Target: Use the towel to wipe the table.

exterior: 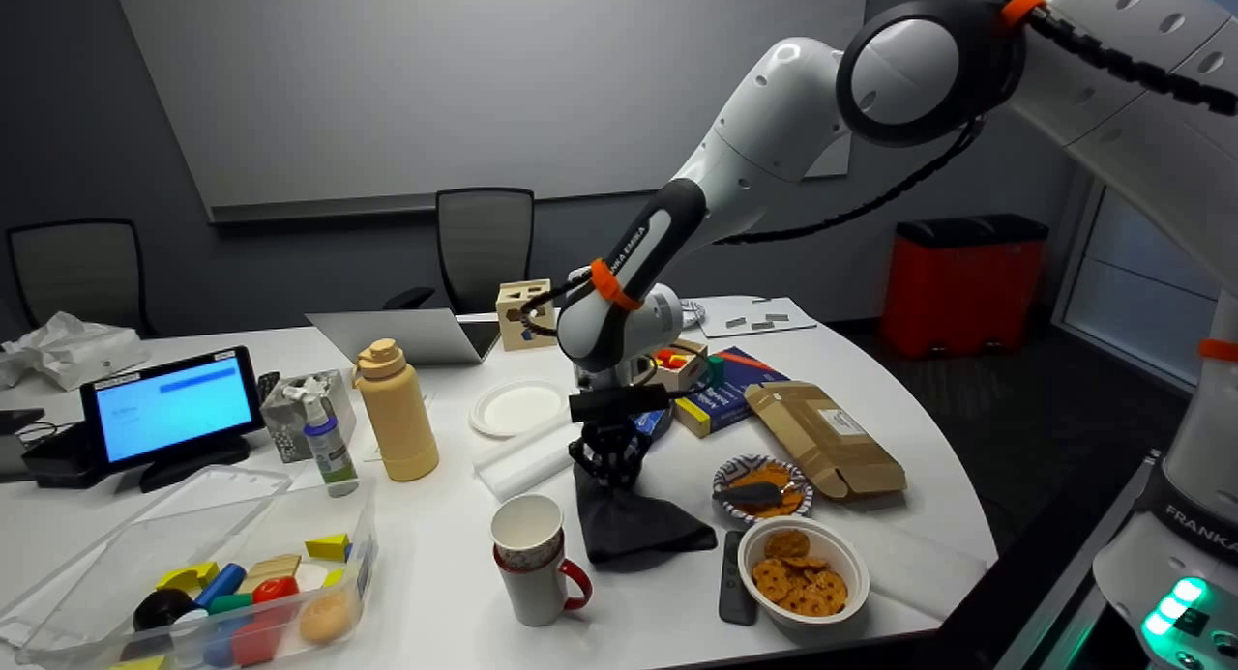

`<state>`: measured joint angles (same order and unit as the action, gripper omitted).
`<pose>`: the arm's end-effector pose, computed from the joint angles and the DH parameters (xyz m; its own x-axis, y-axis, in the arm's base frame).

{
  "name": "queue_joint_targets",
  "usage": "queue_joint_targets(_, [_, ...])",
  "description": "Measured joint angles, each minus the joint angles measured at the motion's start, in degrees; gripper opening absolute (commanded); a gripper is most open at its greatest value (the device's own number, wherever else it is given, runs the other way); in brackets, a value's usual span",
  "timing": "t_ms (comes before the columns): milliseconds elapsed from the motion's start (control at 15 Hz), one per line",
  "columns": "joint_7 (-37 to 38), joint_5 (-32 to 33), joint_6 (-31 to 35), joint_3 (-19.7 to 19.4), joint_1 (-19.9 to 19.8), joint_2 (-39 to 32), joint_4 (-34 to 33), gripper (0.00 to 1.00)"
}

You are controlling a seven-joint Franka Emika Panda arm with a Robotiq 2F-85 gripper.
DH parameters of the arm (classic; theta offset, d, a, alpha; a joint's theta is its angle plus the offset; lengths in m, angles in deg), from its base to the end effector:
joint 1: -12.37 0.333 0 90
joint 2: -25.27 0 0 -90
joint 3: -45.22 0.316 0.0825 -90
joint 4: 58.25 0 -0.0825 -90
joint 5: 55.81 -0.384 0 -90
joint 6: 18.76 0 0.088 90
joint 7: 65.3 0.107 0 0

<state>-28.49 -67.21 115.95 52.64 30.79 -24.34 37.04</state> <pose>0.5880 0.2816 0.0916 0.8936 -0.3501 -0.2810 -0.3785 -0.9241 -0.0523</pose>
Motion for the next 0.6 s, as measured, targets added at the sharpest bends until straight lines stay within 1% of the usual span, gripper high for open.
queue_joint_targets(400, [-4.3, -1.1, 2.8, 2.7, 0.3, -0.1, -3.5, 0.02])
queue_joint_targets(600, [-6.1, -1.1, 3.9, 3.2, 1.2, -0.1, -5.5, 0.02])
